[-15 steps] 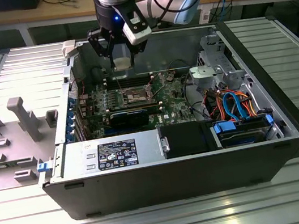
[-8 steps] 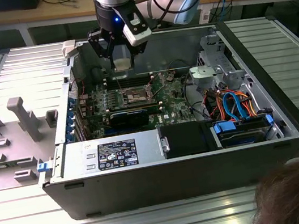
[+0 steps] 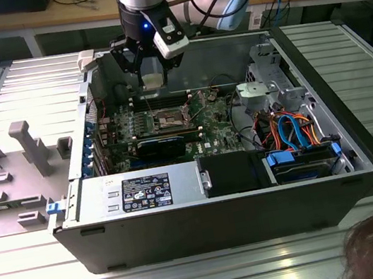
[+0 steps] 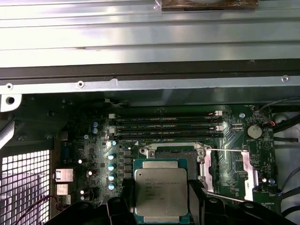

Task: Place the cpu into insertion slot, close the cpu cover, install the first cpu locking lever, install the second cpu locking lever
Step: 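Place the cpu into insertion slot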

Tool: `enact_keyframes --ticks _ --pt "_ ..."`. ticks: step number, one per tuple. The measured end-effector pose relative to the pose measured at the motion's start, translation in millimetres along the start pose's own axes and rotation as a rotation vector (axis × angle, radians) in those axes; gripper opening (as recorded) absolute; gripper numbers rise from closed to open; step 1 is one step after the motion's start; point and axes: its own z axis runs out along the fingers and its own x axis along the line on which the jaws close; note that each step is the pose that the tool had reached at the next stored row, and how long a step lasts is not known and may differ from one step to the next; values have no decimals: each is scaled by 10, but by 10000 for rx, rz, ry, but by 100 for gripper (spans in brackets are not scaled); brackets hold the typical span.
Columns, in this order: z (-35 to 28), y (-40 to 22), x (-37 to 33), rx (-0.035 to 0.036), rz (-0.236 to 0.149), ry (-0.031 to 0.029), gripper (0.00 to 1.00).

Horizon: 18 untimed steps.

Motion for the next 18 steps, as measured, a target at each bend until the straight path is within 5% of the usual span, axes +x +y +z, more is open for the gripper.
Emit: enact_keyframes --ticks 6,11,16,18 --pt "35 -3 0 21 1 0 54" --pt "76 -6 -19 133 -5 -3 54" --pt "104 -6 -110 332 -45 1 54" --pt "118 -6 -150 334 -82 10 54"
